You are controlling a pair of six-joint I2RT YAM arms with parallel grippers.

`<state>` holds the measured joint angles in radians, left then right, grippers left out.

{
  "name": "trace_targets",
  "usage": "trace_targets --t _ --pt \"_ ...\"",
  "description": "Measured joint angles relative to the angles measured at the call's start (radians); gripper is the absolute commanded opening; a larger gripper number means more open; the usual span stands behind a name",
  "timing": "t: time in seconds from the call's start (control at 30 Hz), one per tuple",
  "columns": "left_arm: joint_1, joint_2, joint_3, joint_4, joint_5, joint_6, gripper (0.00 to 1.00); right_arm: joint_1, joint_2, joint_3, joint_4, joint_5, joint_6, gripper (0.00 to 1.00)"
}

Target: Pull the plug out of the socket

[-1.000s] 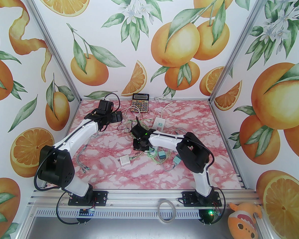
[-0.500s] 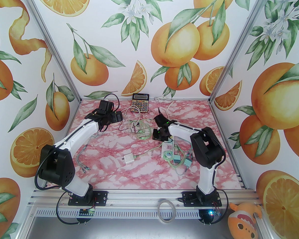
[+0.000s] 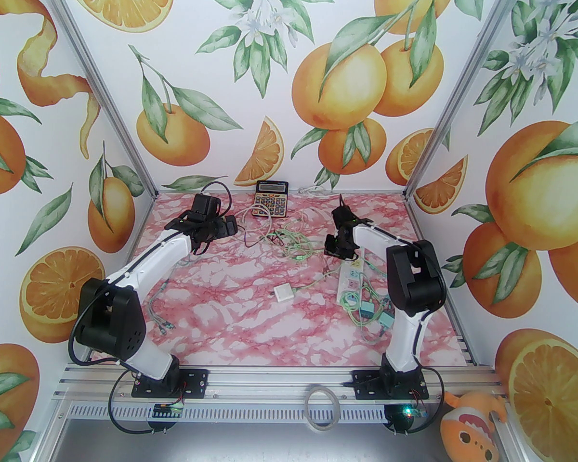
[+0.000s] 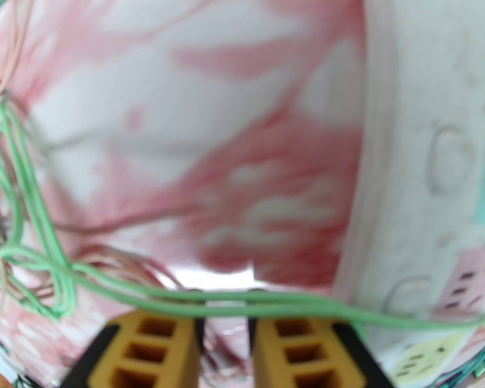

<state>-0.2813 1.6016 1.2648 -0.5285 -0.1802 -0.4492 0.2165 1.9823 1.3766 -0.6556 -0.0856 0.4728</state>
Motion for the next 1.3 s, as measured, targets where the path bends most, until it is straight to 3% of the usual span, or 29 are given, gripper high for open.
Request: trace_targets --t 0.2,0.47,0.6,0.77,1.0,1.07,1.3 --pt "0.026 0.037 0.021 0.001 0.032 0.045 1.0 0.039 -0.012 0.004 0.0 -0.014 0.007 0.46" --pt "0.149 0.093 0.09 0.016 0.116 0.065 0.93 0.233 -0.135 -0.019 0.03 -0.049 0.08 0.57" --pt "0.218 0.143 0.171 0.046 0.163 0.061 0.85 0.321 -0.164 -0.032 0.05 -0.05 0.13 0.58" --pt "0.293 0.287 0.317 0.084 0.228 0.043 0.63 0.38 -0.164 -0.032 0.065 -0.045 0.173 0.58" --pt "0.332 0.556 0.565 0.071 0.281 0.039 0.58 0.395 -0.164 0.014 0.053 -0.021 0.193 0.58" --pt "0.332 0.628 0.631 0.054 0.303 0.044 0.5 0.4 -0.164 0.041 0.048 -0.006 0.193 0.58" --pt "0.33 0.732 0.688 0.015 0.404 0.058 0.45 0.412 -0.164 0.072 0.035 0.023 0.193 0.58"
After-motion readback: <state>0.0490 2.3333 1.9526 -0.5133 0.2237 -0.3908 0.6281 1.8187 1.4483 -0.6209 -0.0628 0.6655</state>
